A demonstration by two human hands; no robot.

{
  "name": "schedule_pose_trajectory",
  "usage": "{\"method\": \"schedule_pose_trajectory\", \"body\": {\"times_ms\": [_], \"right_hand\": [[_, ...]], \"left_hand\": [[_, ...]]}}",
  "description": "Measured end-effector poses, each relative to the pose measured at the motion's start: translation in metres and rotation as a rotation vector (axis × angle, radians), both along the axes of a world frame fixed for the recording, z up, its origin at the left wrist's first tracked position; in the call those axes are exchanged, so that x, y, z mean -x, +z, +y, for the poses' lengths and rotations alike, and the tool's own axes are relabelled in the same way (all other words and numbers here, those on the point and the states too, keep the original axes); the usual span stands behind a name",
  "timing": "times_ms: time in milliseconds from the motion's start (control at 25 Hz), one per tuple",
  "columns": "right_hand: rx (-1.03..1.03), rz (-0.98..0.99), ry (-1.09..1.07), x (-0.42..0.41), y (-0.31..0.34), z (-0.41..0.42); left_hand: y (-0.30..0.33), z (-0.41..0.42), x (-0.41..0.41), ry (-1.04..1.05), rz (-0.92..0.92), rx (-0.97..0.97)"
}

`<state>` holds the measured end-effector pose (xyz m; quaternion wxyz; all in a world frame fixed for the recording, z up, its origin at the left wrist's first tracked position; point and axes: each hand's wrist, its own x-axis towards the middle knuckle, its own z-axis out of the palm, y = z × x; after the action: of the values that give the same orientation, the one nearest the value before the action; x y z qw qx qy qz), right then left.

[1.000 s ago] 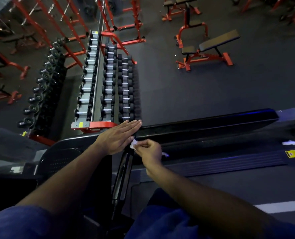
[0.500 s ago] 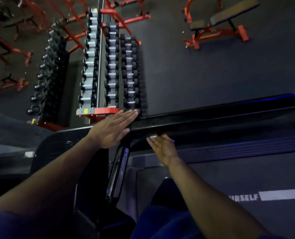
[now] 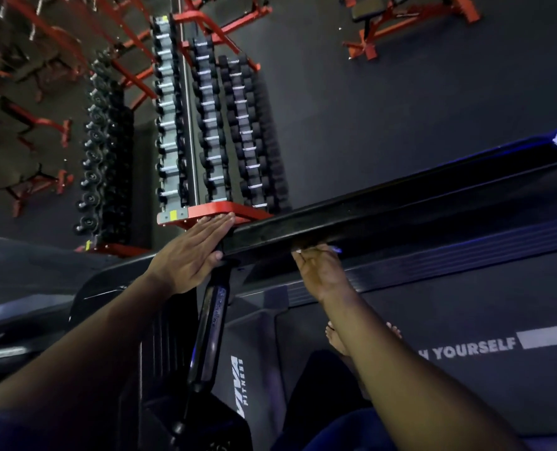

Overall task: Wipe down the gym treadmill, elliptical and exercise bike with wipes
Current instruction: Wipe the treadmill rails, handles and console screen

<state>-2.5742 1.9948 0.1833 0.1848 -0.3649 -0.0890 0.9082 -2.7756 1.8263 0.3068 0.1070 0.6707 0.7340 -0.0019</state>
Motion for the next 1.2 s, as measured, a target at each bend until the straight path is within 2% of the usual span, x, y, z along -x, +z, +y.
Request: {"method": "schedule_pose_trajectory", "body": {"times_ms": [280, 360, 440, 600, 720, 800, 1040, 1200], "right_hand": [[-0.086, -0.185, -0.126, -0.075, 0.009, 0.079], [0.012, -0.224, -0.152, -0.084, 0.033, 0.092], [0.098, -0.219, -0.246, -0.089, 0.052, 0.106], [0.041, -0.324, -0.493, -0.109, 0.046, 0.145], [-0.011, -0.429, -0.529, -0.135, 0.058, 0.177], [-0.041, -0.416, -0.556, -0.152, 0.068, 0.197], [-0.31, -0.547, -0.45, -0.182, 0.089, 0.232], [-0.235, -0.5, -0.475, -0.17, 0.075, 0.202]], "left_hand": [[0.011, 0.009, -0.032, 0.081, 0.067, -0.009], [0.005, 0.029, -0.061, 0.065, 0.083, -0.037], [-0.005, 0.062, -0.095, 0.027, 0.079, -0.059], [-0.019, 0.122, -0.145, 0.014, 0.164, -0.09], [-0.026, 0.136, -0.155, 0.02, 0.194, -0.112], [-0.029, 0.136, -0.155, 0.022, 0.18, -0.136], [-0.032, 0.134, -0.155, 0.025, 0.15, -0.194], [-0.023, 0.132, -0.147, -0.005, 0.068, -0.198]]}}
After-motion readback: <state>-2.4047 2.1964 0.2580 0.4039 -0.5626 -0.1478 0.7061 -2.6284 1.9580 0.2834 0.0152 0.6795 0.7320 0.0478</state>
